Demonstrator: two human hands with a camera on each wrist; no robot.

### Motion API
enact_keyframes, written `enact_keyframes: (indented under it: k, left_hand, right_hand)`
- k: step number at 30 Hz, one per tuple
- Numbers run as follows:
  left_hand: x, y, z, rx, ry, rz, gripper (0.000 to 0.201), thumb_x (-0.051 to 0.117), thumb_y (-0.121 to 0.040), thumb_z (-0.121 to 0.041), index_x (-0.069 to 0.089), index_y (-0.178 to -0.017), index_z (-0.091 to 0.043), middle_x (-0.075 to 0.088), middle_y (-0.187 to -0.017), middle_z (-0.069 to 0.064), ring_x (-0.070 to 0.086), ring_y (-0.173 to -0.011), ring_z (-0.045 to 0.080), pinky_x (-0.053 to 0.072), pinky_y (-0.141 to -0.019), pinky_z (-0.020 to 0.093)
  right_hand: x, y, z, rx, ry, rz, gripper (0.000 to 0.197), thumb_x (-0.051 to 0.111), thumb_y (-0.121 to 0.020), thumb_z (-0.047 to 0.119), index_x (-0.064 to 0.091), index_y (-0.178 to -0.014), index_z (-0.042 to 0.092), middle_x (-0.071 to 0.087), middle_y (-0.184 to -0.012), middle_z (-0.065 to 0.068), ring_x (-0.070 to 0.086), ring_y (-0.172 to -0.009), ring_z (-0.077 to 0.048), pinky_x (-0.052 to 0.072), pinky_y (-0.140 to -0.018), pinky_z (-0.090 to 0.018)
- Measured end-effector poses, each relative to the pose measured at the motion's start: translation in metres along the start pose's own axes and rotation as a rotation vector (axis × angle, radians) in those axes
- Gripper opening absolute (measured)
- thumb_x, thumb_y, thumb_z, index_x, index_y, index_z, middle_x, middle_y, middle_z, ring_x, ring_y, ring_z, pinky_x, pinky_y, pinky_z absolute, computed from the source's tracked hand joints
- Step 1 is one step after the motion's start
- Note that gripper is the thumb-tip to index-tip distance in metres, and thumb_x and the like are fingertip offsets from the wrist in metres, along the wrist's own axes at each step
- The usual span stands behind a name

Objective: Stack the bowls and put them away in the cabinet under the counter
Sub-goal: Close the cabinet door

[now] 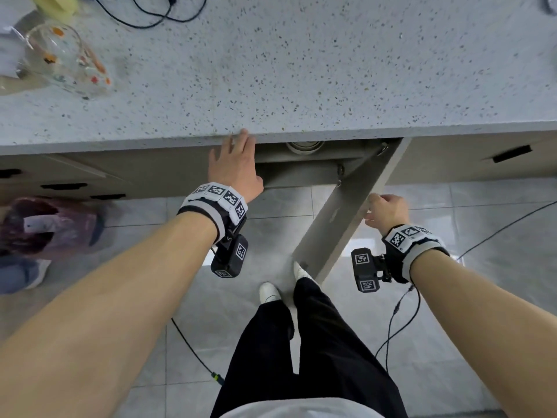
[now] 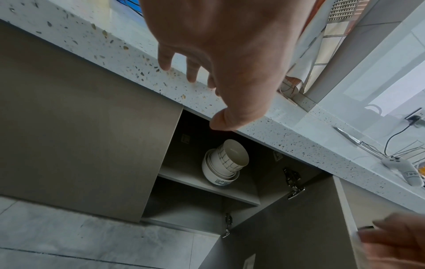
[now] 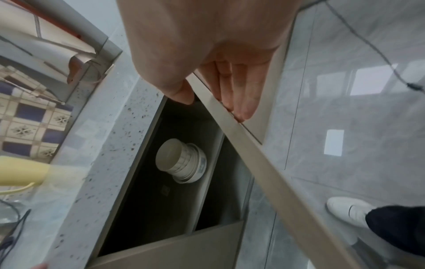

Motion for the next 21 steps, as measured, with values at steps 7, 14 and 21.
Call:
enact_keyframes:
  k: [7, 14, 21]
  left_hand:
    - [-0.001, 0.002, -0.006, -0.042, 0.052, 0.044, 0.076, 0.061, -0.087, -0.023, 0.022, -0.152, -0.016, 0.005, -0.165, 0.0, 0.02, -0.147, 0.03, 0.029, -0.115, 0.055]
    - [0.006, 0.017, -0.03, 0.04, 0.379, 0.042, 0.024, 0.051, -0.089, -0.017, 0.071, -0.1, -0.021, 0.069, -0.096, -0.007, 0.065, -0.091, 0.019, 0.052, -0.077, 0.033]
    - [0.028, 0.026, -0.046, -0.026, 0.258, 0.445, 0.043, 0.045, -0.097, -0.023, 0.054, -0.139, -0.023, 0.056, -0.142, 0.0, 0.054, -0.126, 0.022, 0.044, -0.102, 0.034]
  right_hand:
    - [0.032, -0.012, 0.053, 0.137, -0.345, 0.187, 0.015, 0.047, -0.094, 0.006, 0.057, -0.083, 0.002, 0.064, -0.096, -0.018, 0.068, -0.096, -0.03, 0.057, -0.089, -0.04]
    - [0.038, -0.029, 0.066, 0.134, -0.368, 0.206, 0.03, 0.035, -0.091, -0.005, 0.057, -0.107, -0.017, 0.066, -0.112, -0.032, 0.071, -0.1, -0.036, 0.058, -0.078, -0.032]
    - [0.04, -0.038, 0.075, 0.151, -0.432, 0.283, 0.044, 0.023, -0.094, -0.005, 0.045, -0.128, -0.021, 0.058, -0.127, -0.034, 0.064, -0.105, -0.037, 0.054, -0.068, -0.026]
Point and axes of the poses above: each hand's wrist, its own y-axis away from the middle knuckle, its own x-axis out of the palm, z = x × y, the point moved 1 cm from there along -y, towards the middle knuckle
